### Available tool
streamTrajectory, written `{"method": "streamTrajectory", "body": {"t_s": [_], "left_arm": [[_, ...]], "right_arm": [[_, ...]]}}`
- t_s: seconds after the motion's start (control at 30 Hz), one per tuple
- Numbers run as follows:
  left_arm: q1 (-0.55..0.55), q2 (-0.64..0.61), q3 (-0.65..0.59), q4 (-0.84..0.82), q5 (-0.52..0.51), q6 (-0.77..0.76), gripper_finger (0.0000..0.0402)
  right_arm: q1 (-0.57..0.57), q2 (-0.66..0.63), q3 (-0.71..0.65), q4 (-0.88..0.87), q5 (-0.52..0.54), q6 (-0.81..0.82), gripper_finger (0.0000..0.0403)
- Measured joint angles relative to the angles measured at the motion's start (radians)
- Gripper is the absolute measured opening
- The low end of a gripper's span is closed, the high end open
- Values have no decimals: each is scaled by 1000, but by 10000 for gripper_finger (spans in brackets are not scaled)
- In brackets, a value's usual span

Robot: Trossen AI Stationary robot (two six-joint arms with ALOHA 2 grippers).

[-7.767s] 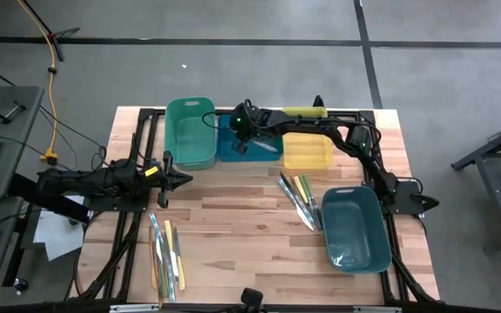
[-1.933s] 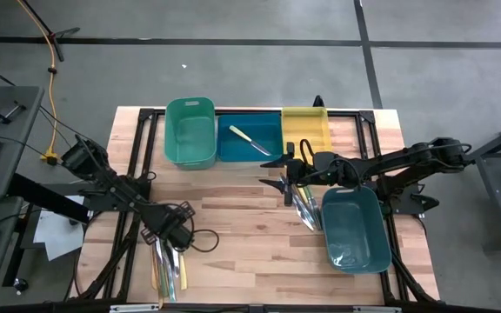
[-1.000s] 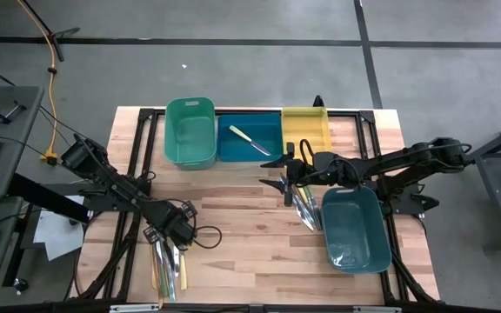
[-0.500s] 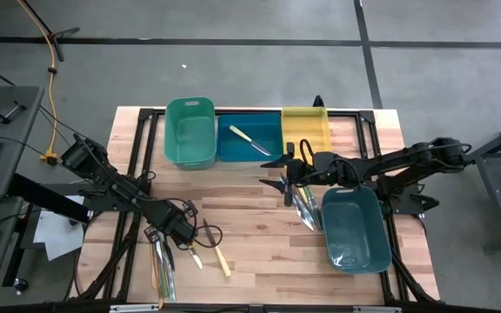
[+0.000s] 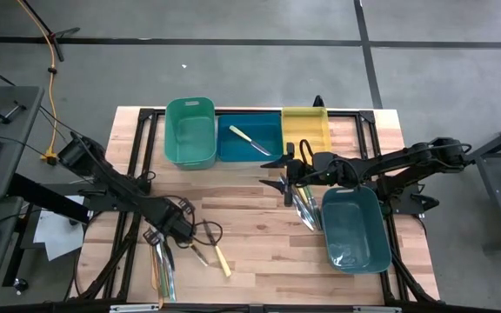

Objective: Sort silverware by color (type)
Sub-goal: Put the yellow knife into the blue bin

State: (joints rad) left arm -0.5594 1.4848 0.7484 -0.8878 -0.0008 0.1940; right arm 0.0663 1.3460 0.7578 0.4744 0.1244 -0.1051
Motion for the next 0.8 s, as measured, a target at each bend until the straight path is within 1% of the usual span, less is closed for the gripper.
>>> {"method": "streamTrajectory", "body": {"t_s": [0.17, 0.3, 0.37, 0.47, 0.53, 0.63, 0.73, 0.8], "left_arm": [[10, -68, 22, -51, 51, -135, 76], [10, -148, 43, -75, 63, -252, 76], [12, -205, 48, -59, 51, -315, 76], [26, -300, 47, -1, -9, -374, 76], [37, -374, 35, 84, -84, -379, 76], [64, -491, -16, 261, -207, -334, 76], [106, -594, -108, 502, -302, -251, 76], [142, -643, -190, 707, -341, -193, 76]], "right_arm": [[0, 0, 0, -6, 0, 0, 200], [0, 0, 0, -8, 0, 0, 200], [0, 0, 0, -8, 0, 0, 200], [0, 0, 0, -7, 0, 0, 200], [0, 0, 0, -7, 0, 0, 200], [0, 0, 0, 0, 0, 0, 200], [0, 0, 0, 0, 0, 0, 200], [0, 0, 0, 0, 0, 0, 200]]}}
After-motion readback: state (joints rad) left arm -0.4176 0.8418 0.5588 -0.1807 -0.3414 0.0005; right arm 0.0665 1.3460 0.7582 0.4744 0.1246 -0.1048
